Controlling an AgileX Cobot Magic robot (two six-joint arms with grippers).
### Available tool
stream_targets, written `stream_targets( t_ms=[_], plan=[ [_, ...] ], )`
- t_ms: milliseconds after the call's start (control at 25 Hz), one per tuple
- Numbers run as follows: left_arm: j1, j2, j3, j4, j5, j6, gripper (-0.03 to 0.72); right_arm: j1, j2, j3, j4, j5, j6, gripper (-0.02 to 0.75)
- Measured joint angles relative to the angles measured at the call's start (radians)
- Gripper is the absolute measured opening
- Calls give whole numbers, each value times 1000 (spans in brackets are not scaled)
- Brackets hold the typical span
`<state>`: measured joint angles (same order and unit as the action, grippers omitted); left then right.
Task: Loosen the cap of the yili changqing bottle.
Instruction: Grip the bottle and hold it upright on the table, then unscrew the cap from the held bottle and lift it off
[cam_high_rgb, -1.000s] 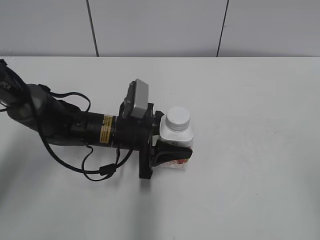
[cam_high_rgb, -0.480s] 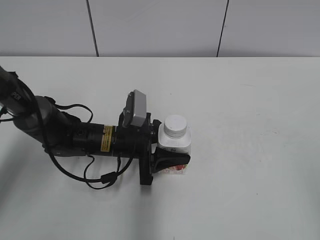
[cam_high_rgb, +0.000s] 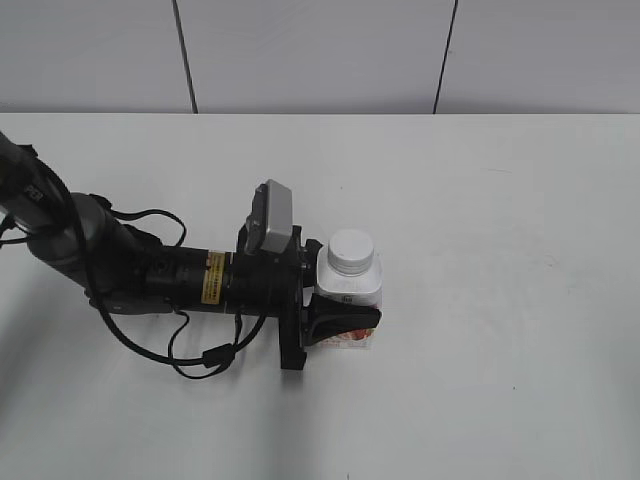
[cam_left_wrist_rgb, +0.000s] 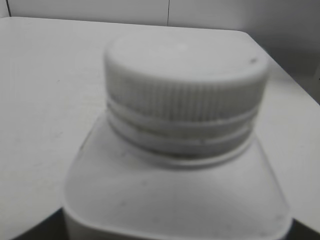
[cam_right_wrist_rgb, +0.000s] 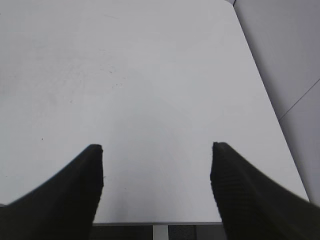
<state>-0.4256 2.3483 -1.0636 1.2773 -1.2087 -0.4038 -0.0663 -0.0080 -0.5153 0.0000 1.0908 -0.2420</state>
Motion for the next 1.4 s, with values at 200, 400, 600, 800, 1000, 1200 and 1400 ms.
stream_targets(
  t_ms=[200, 400, 600, 800, 1000, 1200, 1400],
  plan=[
    [0, 0, 0, 0, -1, 0, 383, 0, 0, 0, 0, 0, 0, 533],
    [0, 0, 0, 0, -1, 1, 382, 0, 0, 0, 0, 0, 0, 533],
    [0, 0, 0, 3, -1, 1, 382, 0, 0, 0, 0, -11, -13, 533],
    [0, 0, 0, 4, -2, 1, 382, 0, 0, 0, 0, -16, -19, 533],
    [0, 0, 0, 4, -2, 2, 382, 0, 0, -14, -42, -68, -23, 533],
    [0, 0, 0, 3, -2, 2, 382, 0, 0, -44, -24, -153, 1, 533],
    [0, 0, 0, 3, -2, 2, 381, -1, 51, -49, 32, -110, 110, 533]
  ],
)
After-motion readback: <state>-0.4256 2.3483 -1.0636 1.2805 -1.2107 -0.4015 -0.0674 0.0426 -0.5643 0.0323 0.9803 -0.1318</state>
